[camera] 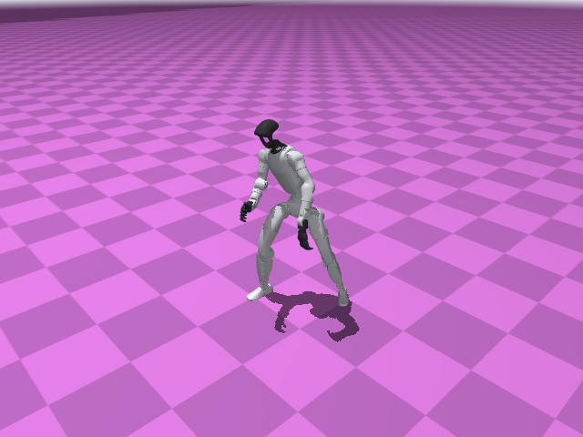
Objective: Kungfu
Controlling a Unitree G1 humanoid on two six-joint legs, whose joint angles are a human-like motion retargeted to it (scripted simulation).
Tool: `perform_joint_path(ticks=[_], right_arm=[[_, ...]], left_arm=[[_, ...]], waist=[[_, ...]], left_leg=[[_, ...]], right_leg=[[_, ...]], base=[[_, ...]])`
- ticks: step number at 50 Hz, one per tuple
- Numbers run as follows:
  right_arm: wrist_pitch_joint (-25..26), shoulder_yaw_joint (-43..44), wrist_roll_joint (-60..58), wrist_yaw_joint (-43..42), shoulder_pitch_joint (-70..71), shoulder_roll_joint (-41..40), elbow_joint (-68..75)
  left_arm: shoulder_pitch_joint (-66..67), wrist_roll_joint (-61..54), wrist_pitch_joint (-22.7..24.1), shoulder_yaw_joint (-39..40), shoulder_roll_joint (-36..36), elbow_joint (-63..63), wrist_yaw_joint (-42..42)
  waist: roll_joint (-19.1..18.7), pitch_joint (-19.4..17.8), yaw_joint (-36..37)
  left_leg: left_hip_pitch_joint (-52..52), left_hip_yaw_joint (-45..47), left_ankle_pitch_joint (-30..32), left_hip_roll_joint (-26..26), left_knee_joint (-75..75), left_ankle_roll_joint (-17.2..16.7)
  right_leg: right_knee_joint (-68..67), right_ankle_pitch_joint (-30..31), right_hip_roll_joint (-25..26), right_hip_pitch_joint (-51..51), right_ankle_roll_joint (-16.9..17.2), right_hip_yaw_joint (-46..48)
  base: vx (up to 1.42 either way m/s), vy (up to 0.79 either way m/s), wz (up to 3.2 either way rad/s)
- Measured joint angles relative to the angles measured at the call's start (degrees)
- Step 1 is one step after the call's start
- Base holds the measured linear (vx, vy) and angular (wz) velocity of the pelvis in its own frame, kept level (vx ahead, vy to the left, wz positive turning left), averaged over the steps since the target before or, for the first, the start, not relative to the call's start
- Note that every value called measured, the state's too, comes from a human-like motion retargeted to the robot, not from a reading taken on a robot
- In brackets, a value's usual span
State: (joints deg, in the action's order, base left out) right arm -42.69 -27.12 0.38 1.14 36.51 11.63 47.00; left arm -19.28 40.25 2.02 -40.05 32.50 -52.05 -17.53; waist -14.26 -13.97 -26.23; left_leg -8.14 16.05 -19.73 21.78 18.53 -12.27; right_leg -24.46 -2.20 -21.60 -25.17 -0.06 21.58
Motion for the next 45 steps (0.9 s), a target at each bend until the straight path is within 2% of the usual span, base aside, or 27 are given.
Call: perform_joint_path(ticks=[2,4,7,10,11,12,13,15,17,20,25,27,30,33,34,35,36,38,40,43,45], right_arm=[[4.6,3.4,11.6,1.7,-2.5,2.9,-3.6],[8.8,6.9,22.4,5.2,-6.3,5.4,-6.6],[16.5,12.5,37.9,11.0,-15.1,10.3,-12.1],[20.2,18.4,47.7,14.1,-26.0,13.1,-17.0],[20.9,20.5,49.4,14.2,-29.3,12.9,-18.0],[21.4,22.3,51.2,14.1,-32.4,12.4,-19.0],[21.7,23.9,52.9,13.8,-35.1,11.3,-19.9],[22.2,26.0,57.4,13.4,-39.7,9.0,-21.5],[23.3,27.5,61.5,14.4,-43.4,6.4,-22.9],[25.8,30.1,64.6,18.1,-49.3,2.8,-24.3],[28.8,33.7,64.4,22.7,-58.2,-6.1,-25.0],[29.5,33.3,66.1,23.6,-60.6,-9.8,-25.3],[30.8,31.0,68.4,25.8,-63.2,-13.3,-24.7],[32.4,28.0,66.6,27.2,-64.5,-12.6,-21.9],[32.7,27.1,65.7,27.6,-64.1,-11.3,-20.6],[32.8,26.4,64.7,27.9,-63.6,-9.6,-19.3],[33.3,26.2,63.1,28.4,-62.6,-7.3,-18.0],[34.1,25.4,59.5,29.4,-60.2,-1.8,-15.8],[34.6,23.9,55.2,30.6,-56.4,5.6,-13.2],[35.6,21.3,45.1,33.7,-49.2,15.6,-7.1],[35.1,18.7,35.5,35.5,-42.9,19.5,-0.4]], left_arm=[[0.7,-2.2,0.7,4.0,0.1,2.1,-0.6],[2.5,-9.0,2.7,8.1,-0.7,3.8,1.1],[5.1,-26.0,7.4,11.7,-2.4,5.7,4.0],[7.8,-44.0,12.9,16.0,-6.2,5.8,0.5],[8.8,-50.9,13.4,17.1,-6.5,6.4,-2.1],[9.9,-57.7,13.7,18.1,-6.6,7.2,-4.8],[11.2,-64.4,13.4,19.0,-6.1,8.5,-7.6],[14.4,-76.0,11.2,20.7,-3.6,12.3,-12.3],[18.1,-81.6,9.2,23.3,-1.5,16.0,-15.2],[23.8,-84.3,5.5,28.0,-0.3,19.7,-18.2],[34.2,-90.6,3.6,35.0,-8.2,21.2,-22.3],[38.4,-93.8,2.8,36.8,-12.2,21.5,-25.1],[44.0,-96.0,1.3,40.0,-18.6,20.8,-30.2],[47.2,-94.3,2.4,42.9,-24.9,18.1,-33.3],[47.7,-93.0,3.4,43.3,-26.2,16.7,-33.8],[47.9,-91.6,4.4,43.5,-27.1,15.3,-34.0],[47.6,-90.6,5.3,42.7,-27.0,14.3,-33.4],[46.4,-89.2,6.5,40.6,-25.7,13.0,-32.1],[44.3,-87.6,6.6,38.3,-23.0,12.3,-30.6],[40.7,-82.7,5.1,35.4,-17.2,11.3,-28.6],[38.1,-78.2,4.0,34.4,-12.9,10.3,-27.6]], waist=[[1.9,0.2,2.8],[4.7,1.6,6.9],[7.8,4.4,9.0],[11.1,7.2,10.7],[11.9,7.9,11.0],[12.7,8.7,11.3],[13.4,9.4,11.6],[14.1,10.8,12.6],[14.1,12.2,13.2],[13.8,14.4,13.2],[15.2,16.0,13.6],[16.9,16.1,12.8],[19.8,16.2,11.6],[20.3,17.1,12.5],[19.9,17.5,13.2],[19.5,17.9,13.9],[18.6,17.8,13.0],[16.7,17.4,11.5],[14.5,16.6,11.3],[11.2,15.0,9.4],[9.9,14.1,7.9]], left_leg=[[-4.0,-8.0,-2.7,-1.1,6.7,-1.2],[-5.5,-10.6,-5.1,-3.4,10.9,-0.9],[-7.0,-11.5,-8.7,-5.6,13.9,0.7],[-6.8,-14.5,-10.3,-11.7,14.9,2.9],[-6.8,-14.7,-10.0,-13.0,14.5,3.8],[-6.7,-14.8,-9.5,-14.2,13.7,4.6],[-6.4,-15.0,-8.7,-15.0,12.4,5.3],[-5.4,-14.6,-6.6,-15.4,8.6,6.5],[-4.2,-13.4,-4.1,-15.0,4.2,7.7],[-3.1,-12.8,-1.0,-14.7,-1.2,8.8],[-1.1,-15.1,2.7,-17.3,-6.6,8.9],[-0.8,-16.0,3.2,-19.2,-7.2,9.2],[0.3,-15.6,3.4,-22.9,-7.9,10.0],[2.1,-12.9,3.4,-24.2,-9.6,10.2],[2.4,-11.6,3.5,-24.1,-10.1,10.2],[2.7,-10.3,3.6,-24.0,-10.7,10.2],[3.2,-11.1,3.9,-24.2,-11.4,10.5],[3.9,-12.0,4.4,-24.3,-12.8,11.2],[4.4,-10.9,4.8,-24.1,-14.0,12.0],[4.9,-9.3,5.0,-22.4,-15.0,11.9],[4.9,-7.9,4.9,-21.4,-15.2,11.7]], right_leg=[[3.6,2.4,0.1,4.8,0.2,3.1],[7.5,6.2,-0.8,8.4,1.1,4.4],[14.2,16.2,-3.3,15.1,4.6,9.3],[22.3,29.6,-5.0,21.1,8.2,12.3],[23.2,29.6,-4.9,22.7,10.3,12.7],[23.5,28.9,-4.4,23.8,11.7,11.5],[22.5,26.8,-3.0,24.0,11.6,7.1],[18.3,18.5,1.7,22.7,9.6,-3.1],[14.4,9.4,7.0,21.9,7.2,-5.5],[9.5,0.3,13.4,21.3,6.2,-5.3],[6.0,-9.9,23.9,19.7,2.4,-10.1],[6.4,-12.7,27.4,18.8,2.3,-14.1],[9.7,-11.9,29.3,18.6,3.4,-16.3],[12.9,-7.3,29.1,19.9,-2.6,-13.4],[12.6,-7.4,28.2,20.3,-1.2,-13.0],[11.8,-7.9,27.0,20.5,2.1,-12.9],[11.5,-8.2,28.1,19.8,4.0,-15.6],[12.0,-9.0,29.1,19.3,7.9,-17.5],[11.7,-9.1,27.5,19.4,10.4,-15.9],[11.1,-7.3,24.7,19.5,6.1,-11.3],[11.8,-6.8,22.3,19.5,3.6,-7.3]], base=[[0.22,0.63,0.92],[0.28,0.37,0.27],[0.42,0.76,1.12],[0.43,0.52,0.92],[0.36,0.50,0.75],[0.32,0.49,0.66],[0.29,0.37,0.54],[0.27,0.33,0.35],[0.29,0.38,0.35],[0.29,0.22,0.62],[0.21,0.17,0.58],[0.11,0.09,0.56],[0.09,0.12,0.08],[0.12,0.26,-0.77],[0.08,0.29,-1.20],[0.00,0.28,-0.60],[-0.07,0.27,-0.07],[-0.15,0.26,0.19],[-0.22,0.25,-0.50],[-0.23,0.18,-0.59],[-0.24,0.08,-0.69]])
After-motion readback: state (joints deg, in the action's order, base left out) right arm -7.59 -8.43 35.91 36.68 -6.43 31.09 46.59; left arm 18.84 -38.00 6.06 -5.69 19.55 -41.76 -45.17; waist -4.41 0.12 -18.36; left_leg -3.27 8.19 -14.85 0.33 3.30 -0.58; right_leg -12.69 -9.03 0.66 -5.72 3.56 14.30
